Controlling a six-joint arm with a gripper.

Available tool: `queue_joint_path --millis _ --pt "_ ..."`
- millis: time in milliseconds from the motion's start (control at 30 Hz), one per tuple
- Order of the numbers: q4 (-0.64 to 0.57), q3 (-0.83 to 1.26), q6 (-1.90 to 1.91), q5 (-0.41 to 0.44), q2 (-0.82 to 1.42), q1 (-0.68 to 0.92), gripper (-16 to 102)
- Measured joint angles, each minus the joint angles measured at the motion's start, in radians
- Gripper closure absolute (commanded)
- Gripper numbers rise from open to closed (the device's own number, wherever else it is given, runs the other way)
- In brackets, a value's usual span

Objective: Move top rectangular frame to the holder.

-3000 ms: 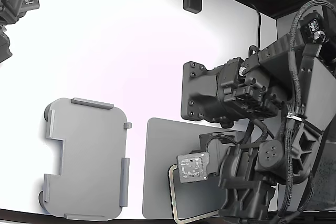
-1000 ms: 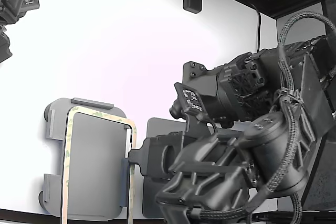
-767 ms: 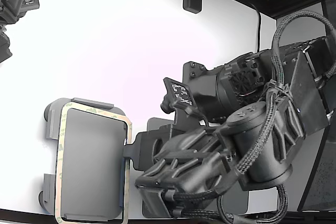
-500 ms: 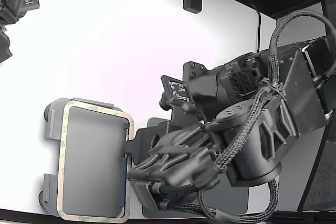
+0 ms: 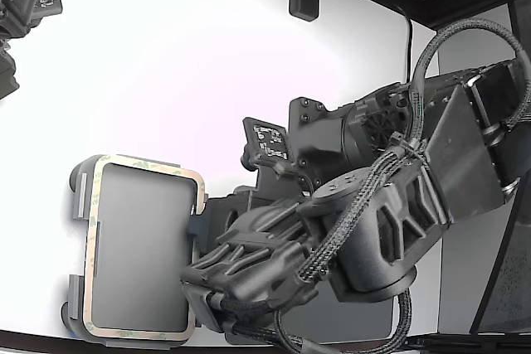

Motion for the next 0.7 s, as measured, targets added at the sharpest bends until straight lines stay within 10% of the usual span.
queue_joint_path --millis 700 --pt "-0.003 -0.009 0.006 -0.015 -0.023 0.000 97"
